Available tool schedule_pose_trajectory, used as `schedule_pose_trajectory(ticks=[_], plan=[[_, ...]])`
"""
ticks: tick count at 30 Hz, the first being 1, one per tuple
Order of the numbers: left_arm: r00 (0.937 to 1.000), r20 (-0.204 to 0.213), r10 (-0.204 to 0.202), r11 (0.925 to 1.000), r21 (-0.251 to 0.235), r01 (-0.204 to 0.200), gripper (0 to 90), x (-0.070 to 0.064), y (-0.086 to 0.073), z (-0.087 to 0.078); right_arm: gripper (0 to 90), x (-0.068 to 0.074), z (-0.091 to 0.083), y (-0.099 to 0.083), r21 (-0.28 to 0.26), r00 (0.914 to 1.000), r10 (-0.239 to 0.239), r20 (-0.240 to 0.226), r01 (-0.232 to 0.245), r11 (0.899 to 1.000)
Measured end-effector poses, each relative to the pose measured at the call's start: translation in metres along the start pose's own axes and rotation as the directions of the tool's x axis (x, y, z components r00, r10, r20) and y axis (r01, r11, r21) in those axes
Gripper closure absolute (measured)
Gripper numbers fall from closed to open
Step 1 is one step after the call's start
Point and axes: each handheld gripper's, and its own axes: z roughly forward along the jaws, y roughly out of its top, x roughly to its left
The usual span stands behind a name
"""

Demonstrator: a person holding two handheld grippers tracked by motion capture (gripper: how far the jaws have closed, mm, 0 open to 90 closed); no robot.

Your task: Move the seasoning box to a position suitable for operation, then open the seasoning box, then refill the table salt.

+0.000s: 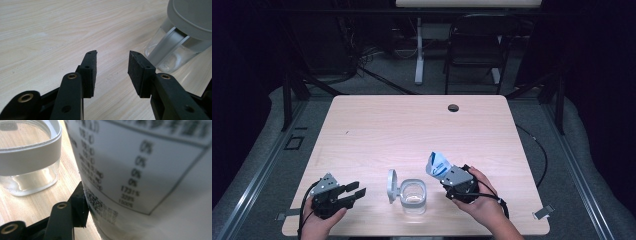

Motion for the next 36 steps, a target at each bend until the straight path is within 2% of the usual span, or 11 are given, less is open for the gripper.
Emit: schedule_pose_trajectory(ticks=[8,15,19,20,24,29,33,36], plan=[[1.0000,-0.004,-0.008,1.0000,-0.004,0.008,58.8,0.0040,0.0023,-0.0007,44.7,0.0027,0.0009,-0.0007,-0.002,0.9997,-0.023,0.010,0.023,1.000],[0.9999,0.000,-0.011,0.9999,-0.010,0.011,58.5,0.0041,0.0039,0.0014,44.7,0.0046,0.0017,0.0007,0.013,0.9963,-0.077,0.038,0.077,0.997],[1.0000,0.000,-0.007,1.0000,0.005,0.007,58.5,0.0032,0.0031,0.0015,44.7,0.0046,0.0007,0.0005,0.003,0.9953,-0.088,0.042,0.088,0.996],[1.0000,-0.004,-0.007,0.9999,-0.008,0.007,58.5,0.0030,0.0023,0.0021,44.7,0.0039,-0.0005,0.0009,0.013,0.9941,-0.097,0.048,0.097,0.995],[0.9999,-0.007,-0.012,0.9999,-0.010,0.012,58.3,0.0040,0.0029,0.0004,44.7,0.0023,-0.0029,0.0006,0.009,0.9933,-0.101,0.056,0.101,0.995],[0.9999,-0.008,-0.012,0.9999,-0.010,0.012,58.4,0.0048,0.0025,-0.0002,44.7,0.0029,-0.0025,-0.0005,0.020,0.9899,-0.127,0.063,0.126,0.992],[0.9999,-0.010,-0.012,0.9999,-0.005,0.012,58.4,0.0046,0.0021,-0.0010,44.7,0.0053,-0.0018,-0.0011,0.031,0.9818,-0.170,0.084,0.168,0.985],[0.9997,-0.018,-0.016,0.9998,-0.012,0.016,58.2,0.0052,0.0015,-0.0021,44.8,0.0061,-0.0015,-0.0013,0.036,0.9796,-0.182,0.085,0.179,0.983]])
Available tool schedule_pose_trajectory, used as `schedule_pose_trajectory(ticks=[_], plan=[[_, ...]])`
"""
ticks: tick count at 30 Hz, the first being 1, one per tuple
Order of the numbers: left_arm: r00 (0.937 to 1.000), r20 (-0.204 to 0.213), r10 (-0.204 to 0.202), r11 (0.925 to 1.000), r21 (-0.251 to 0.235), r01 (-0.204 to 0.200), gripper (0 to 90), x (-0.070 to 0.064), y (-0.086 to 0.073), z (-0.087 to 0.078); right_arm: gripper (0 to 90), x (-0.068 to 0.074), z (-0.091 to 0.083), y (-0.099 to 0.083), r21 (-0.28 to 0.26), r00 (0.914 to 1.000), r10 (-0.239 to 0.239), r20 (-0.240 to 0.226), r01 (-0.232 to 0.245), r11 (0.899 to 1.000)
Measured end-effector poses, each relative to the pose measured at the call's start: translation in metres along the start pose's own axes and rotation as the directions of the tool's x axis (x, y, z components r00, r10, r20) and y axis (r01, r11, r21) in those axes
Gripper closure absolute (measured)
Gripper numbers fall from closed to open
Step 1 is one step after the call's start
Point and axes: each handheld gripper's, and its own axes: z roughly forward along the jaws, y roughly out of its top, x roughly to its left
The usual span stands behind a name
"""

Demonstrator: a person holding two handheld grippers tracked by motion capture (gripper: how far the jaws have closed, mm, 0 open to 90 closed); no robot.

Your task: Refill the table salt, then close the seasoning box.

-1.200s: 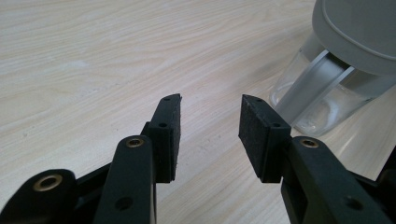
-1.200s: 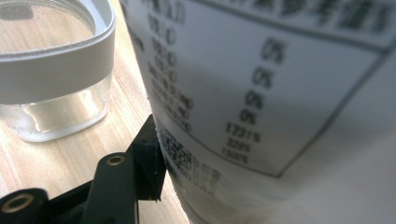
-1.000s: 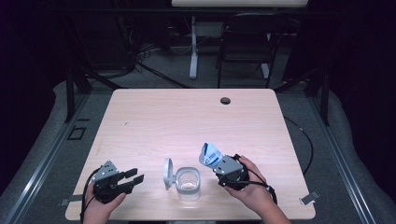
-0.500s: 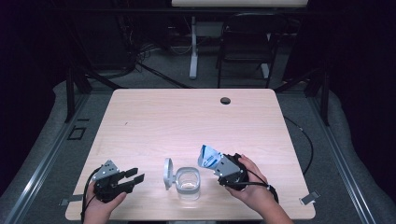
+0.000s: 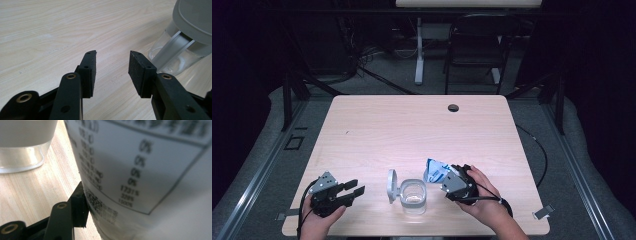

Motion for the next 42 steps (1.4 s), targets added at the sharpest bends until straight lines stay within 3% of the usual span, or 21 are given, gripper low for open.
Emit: schedule_pose_trajectory(ticks=[9,20,31,42], plan=[[1.0000,-0.008,0.003,1.0000,0.000,-0.003,58.2,0.000,-0.002,-0.004,44.8,0.000,0.001,0.000,0.000,0.9999,-0.013,0.008,0.013,1.000],[0.9998,-0.021,-0.007,0.9999,0.009,0.007,58.2,0.003,-0.006,-0.009,44.8,-0.001,0.002,-0.002,0.014,0.9965,-0.067,0.050,0.066,0.998],[0.9997,-0.023,-0.010,0.9999,-0.001,0.010,58.3,0.005,-0.004,-0.008,44.8,-0.003,0.001,0.004,0.028,0.9927,-0.112,0.046,0.111,0.993],[0.9996,-0.026,-0.010,0.9999,-0.004,0.010,58.3,0.006,-0.004,-0.009,45.0,-0.001,-0.004,0.010,0.073,0.9758,-0.212,0.052,0.208,0.975]])
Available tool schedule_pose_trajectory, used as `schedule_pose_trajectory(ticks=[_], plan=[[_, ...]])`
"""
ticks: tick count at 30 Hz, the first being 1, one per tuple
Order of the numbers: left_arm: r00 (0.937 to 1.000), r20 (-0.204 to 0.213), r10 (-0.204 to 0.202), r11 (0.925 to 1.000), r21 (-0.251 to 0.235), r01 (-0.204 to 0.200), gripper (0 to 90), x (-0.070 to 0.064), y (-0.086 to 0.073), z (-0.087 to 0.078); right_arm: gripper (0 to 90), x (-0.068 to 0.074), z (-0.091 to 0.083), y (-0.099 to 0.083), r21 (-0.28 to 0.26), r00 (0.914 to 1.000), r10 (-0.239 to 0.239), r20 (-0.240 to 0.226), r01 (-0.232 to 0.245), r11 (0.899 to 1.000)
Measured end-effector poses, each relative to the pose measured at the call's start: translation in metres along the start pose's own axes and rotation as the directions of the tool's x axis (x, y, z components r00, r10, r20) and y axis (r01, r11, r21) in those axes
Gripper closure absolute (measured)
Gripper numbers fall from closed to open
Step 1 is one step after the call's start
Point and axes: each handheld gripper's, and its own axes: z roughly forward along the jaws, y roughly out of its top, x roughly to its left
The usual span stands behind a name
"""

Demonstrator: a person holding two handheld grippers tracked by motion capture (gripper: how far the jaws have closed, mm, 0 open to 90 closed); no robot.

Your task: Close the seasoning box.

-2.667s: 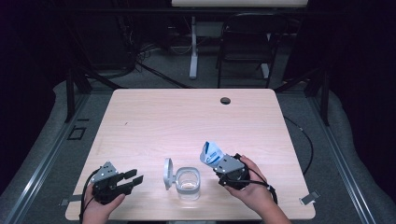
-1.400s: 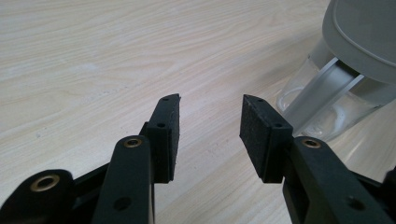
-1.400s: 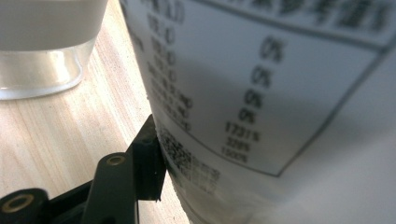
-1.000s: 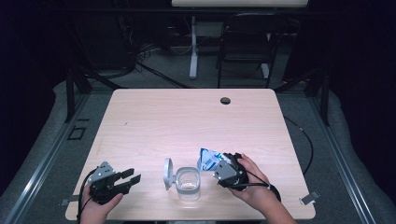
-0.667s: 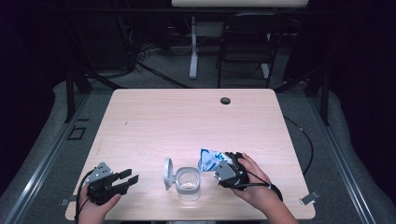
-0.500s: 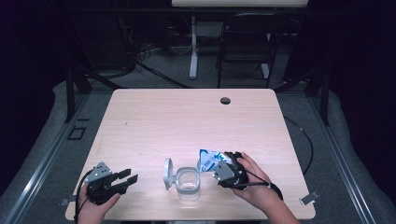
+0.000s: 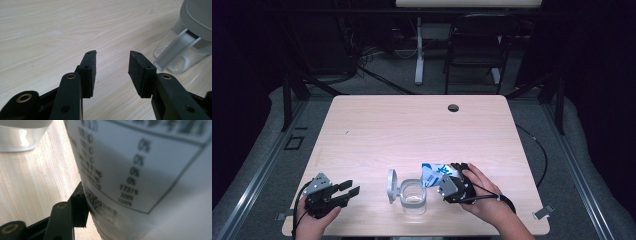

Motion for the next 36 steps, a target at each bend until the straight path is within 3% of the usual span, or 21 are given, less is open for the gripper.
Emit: schedule_pose_trajectory(ticks=[2,8,19,36], plan=[[1.0000,0.000,-0.002,1.0000,0.001,0.002,58.3,-0.0003,-0.0001,0.0002,45.0,0.0008,-0.0004,0.0005,-0.015,0.9999,0.010,-0.003,-0.010,1.000],[1.0000,0.004,-0.002,1.0000,0.004,0.002,58.2,-0.0012,-0.0006,0.0006,45.0,0.0016,-0.0047,0.0018,0.014,0.9990,-0.043,0.011,0.042,0.999],[1.0000,0.006,0.004,1.0000,0.000,-0.004,58.2,-0.0028,0.0000,0.0004,45.0,0.0020,-0.0052,0.0022,0.019,0.9981,-0.058,0.019,0.058,0.998],[1.0000,0.001,0.003,1.0000,0.004,-0.003,58.3,-0.0019,-0.0008,0.0003,45.0,0.0071,-0.0009,0.0056,0.044,0.9902,-0.136,0.032,0.134,0.990]])
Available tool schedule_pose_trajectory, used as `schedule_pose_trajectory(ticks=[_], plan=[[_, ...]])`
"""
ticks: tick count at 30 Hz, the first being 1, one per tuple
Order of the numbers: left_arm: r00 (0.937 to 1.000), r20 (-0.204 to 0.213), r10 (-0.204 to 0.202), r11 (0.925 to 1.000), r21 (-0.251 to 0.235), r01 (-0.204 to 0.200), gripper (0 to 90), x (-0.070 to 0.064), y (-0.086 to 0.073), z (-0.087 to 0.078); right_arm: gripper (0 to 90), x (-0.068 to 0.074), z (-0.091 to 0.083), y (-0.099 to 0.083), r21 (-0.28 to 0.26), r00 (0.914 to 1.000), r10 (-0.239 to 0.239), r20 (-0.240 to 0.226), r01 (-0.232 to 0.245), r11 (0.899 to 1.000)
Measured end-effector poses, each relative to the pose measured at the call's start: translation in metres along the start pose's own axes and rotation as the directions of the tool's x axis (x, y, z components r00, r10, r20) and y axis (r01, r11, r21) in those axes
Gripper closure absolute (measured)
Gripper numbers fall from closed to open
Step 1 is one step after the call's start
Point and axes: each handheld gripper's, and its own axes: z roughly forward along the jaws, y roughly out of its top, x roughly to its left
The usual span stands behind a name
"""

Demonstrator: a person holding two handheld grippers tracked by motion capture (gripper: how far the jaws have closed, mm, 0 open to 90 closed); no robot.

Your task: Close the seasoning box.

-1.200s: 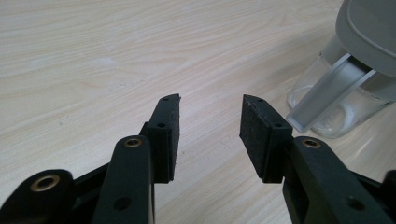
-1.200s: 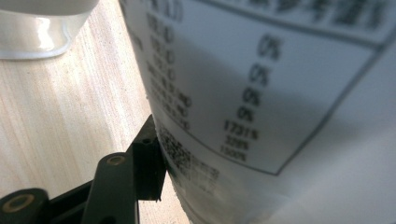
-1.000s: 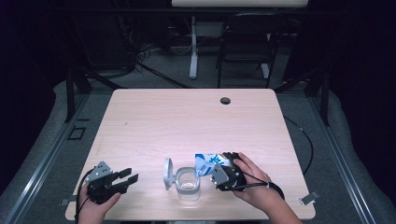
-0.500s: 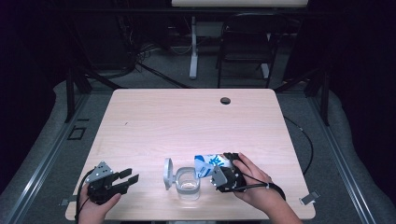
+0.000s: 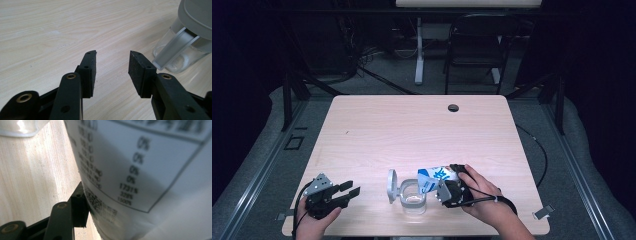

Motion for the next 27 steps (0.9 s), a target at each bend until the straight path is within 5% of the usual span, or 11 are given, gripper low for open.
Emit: schedule_pose_trajectory(ticks=[27], plan=[[1.0000,-0.003,-0.005,1.0000,0.002,0.005,58.3,0.003,-0.001,0.000,45.5,0.012,0.014,0.008,0.060,0.9927,-0.111,0.048,0.108,0.992]])
